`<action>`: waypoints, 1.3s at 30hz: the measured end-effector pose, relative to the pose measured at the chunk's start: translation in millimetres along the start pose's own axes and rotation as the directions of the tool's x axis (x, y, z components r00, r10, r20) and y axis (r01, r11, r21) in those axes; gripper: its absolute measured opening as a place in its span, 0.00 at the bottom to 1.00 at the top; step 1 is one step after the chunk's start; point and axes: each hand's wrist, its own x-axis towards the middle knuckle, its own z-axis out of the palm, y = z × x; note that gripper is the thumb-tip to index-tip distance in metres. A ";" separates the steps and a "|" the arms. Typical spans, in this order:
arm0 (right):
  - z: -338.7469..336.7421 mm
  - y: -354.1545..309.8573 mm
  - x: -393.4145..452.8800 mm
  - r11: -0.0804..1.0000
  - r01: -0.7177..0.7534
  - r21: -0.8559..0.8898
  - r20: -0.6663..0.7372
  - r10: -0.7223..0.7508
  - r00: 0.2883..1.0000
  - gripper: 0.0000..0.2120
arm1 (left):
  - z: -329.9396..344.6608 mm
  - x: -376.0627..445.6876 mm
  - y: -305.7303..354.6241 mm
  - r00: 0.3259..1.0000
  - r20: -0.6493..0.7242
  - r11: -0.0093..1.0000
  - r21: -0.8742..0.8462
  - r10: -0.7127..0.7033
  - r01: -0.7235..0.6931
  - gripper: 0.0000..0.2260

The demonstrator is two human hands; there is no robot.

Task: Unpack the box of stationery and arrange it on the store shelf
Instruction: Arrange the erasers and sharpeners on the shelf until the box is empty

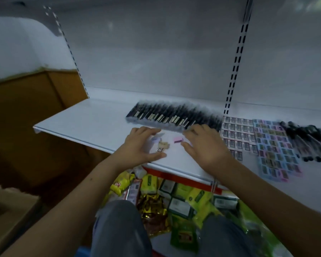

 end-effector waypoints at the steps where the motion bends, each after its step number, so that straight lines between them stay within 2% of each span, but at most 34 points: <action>1: 1.1 -0.9 1.8 0.997 0.025 0.076 -0.024 -0.024 0.999 0.20 | -2.1 -1.5 -5.0 1.000 0.001 1.000 -0.012 0.008 -0.008 0.29; 6: 5.0 -10.2 16.4 0.941 0.110 0.321 -0.074 -0.091 0.993 0.15 | -3.8 0.9 -13.0 0.996 -0.066 0.996 -0.054 0.063 -0.067 0.13; 9: 7.3 -20.7 24.8 0.927 0.107 0.360 -0.024 -0.105 0.994 0.17 | -5.2 0.9 -8.0 0.998 -0.046 0.997 -0.074 0.033 -0.036 0.16; 12: 7.1 -23.9 32.0 0.949 0.152 0.278 -0.051 -0.143 0.988 0.08 | -6.8 -1.2 -5.4 0.999 -0.047 0.998 -0.067 0.006 -0.009 0.18; 14: 6.0 -17.4 32.0 0.950 0.162 0.266 -0.050 -0.154 0.987 0.06 | -6.1 -2.3 -3.7 0.999 -0.022 0.999 -0.023 0.039 -0.039 0.19; 17: 4.3 -4.9 26.4 0.944 0.160 0.290 -0.024 -0.160 0.987 0.08 | -5.2 3.8 -1.4 0.994 0.028 0.992 0.074 0.104 -0.106 0.20; 19: 1.4 0.5 22.1 0.927 0.131 0.352 -0.073 -0.113 0.991 0.10 | -8.6 14.0 3.4 0.987 0.090 0.984 0.111 0.132 -0.142 0.18; 21: -6.4 3.3 18.5 0.905 0.088 0.416 -0.125 -0.039 0.991 0.10 | -14.5 26.1 10.0 0.974 0.157 0.970 0.152 0.166 -0.189 0.11; 23: -15.3 7.3 15.1 0.903 0.056 0.425 -0.141 0.005 0.990 0.09 | -20.3 34.4 17.9 0.969 0.199 0.971 0.160 0.145 -0.178 0.06; 24: -20.5 10.3 12.5 0.908 0.038 0.417 -0.141 0.023 0.990 0.08 | -21.6 37.2 22.0 0.972 0.190 0.975 0.148 0.137 -0.166 0.05; 26: -30.6 20.5 4.8 0.898 -0.027 0.439 -0.141 0.098 0.985 0.08 | -20.5 40.8 33.7 0.985 0.073 0.984 0.076 0.154 -0.159 0.07; 28: -41.1 32.5 -5.6 0.841 -0.129 0.526 -0.118 0.222 0.968 0.07 | -15.2 45.3 53.2 0.978 -0.087 0.981 -0.015 0.189 -0.191 0.10; 31: -51.8 43.8 -17.9 0.710 -0.241 0.662 0.022 0.303 0.953 0.10 | -1.3 53.9 91.1 0.950 -0.149 0.960 -0.003 0.275 -0.279 0.10; 34: -61.4 51.6 -28.4 0.314 -0.308 0.898 0.193 0.347 0.918 0.11 | 14.4 58.4 125.2 0.935 -0.187 0.945 -0.070 0.302 -0.319 0.09; 35: -64.8 57.0 -32.6 0.251 -0.319 0.914 0.210 0.380 0.901 0.09 | 19.3 58.6 135.0 0.935 -0.206 0.941 -0.120 0.289 -0.317 0.10; 37: -71.1 69.3 -43.6 0.223 -0.372 0.901 0.234 0.472 0.850 0.08 | 30.2 58.1 149.5 0.945 -0.195 0.921 -0.240 0.264 -0.306 0.14; 39: -75.4 85.1 -58.3 0.306 -0.442 0.843 0.211 0.569 0.795 0.09 | 41.5 57.6 154.9 0.951 -0.129 0.919 -0.247 0.282 -0.306 0.19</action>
